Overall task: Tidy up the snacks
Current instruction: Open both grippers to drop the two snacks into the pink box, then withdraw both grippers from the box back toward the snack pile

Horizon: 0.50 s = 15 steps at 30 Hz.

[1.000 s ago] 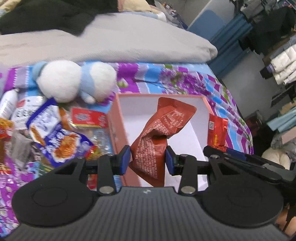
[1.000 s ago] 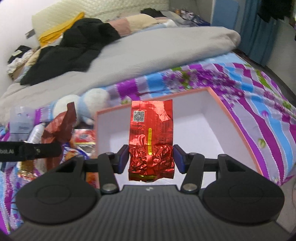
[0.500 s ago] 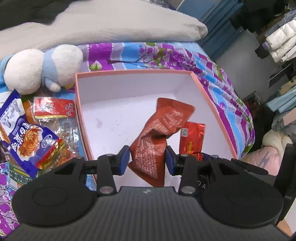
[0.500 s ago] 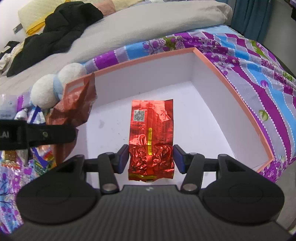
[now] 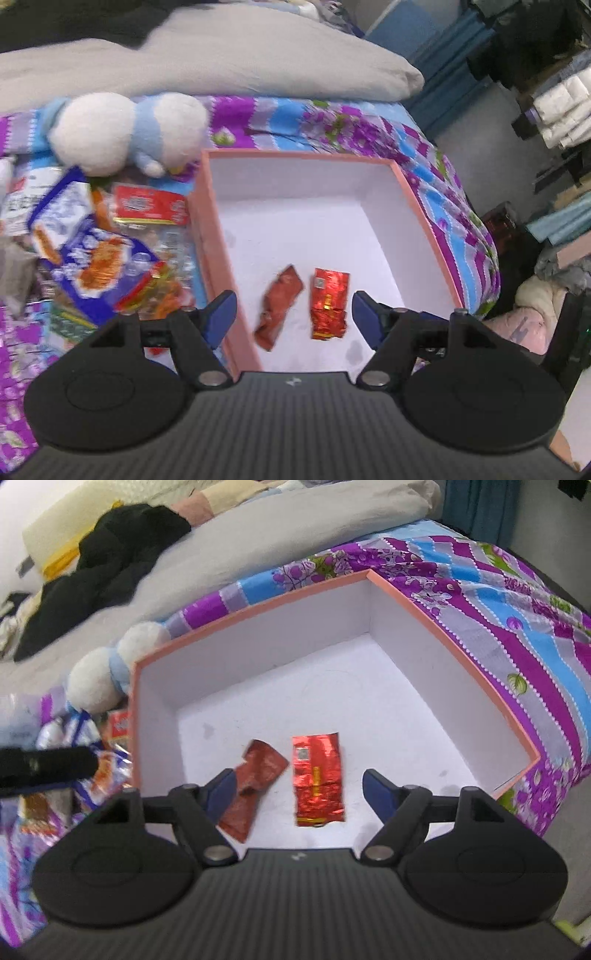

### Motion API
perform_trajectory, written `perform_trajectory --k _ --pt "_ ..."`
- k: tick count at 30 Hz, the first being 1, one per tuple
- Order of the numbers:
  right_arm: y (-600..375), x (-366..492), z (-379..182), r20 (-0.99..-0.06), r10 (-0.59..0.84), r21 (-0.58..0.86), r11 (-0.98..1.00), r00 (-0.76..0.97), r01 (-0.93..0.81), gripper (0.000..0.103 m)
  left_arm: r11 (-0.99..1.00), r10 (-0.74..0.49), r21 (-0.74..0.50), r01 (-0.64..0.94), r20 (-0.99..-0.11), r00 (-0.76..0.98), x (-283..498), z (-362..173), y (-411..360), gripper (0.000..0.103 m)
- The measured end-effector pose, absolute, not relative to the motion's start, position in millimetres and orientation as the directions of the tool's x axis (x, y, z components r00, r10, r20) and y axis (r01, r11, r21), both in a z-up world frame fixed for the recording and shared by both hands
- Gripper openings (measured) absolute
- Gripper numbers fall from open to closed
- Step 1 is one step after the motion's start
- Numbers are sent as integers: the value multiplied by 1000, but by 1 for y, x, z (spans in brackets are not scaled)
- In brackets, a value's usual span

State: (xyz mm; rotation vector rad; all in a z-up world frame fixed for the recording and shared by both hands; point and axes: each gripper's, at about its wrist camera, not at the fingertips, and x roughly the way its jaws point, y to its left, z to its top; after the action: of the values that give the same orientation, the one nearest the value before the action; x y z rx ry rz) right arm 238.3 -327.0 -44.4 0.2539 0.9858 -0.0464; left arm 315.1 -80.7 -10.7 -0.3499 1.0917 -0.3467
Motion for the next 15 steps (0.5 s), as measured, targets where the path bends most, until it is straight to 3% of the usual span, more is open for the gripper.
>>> perform_trajectory --k 8,15 --pt "-305 247 -13 -822 150 243 965 549 99 77 915 -358 -404 4 -805 473 315 38 -17 72" --pt "-278 261 11 -755 210 228 972 622 -52 77 930 -311 -366 16 -765 564 308 52 6 73"
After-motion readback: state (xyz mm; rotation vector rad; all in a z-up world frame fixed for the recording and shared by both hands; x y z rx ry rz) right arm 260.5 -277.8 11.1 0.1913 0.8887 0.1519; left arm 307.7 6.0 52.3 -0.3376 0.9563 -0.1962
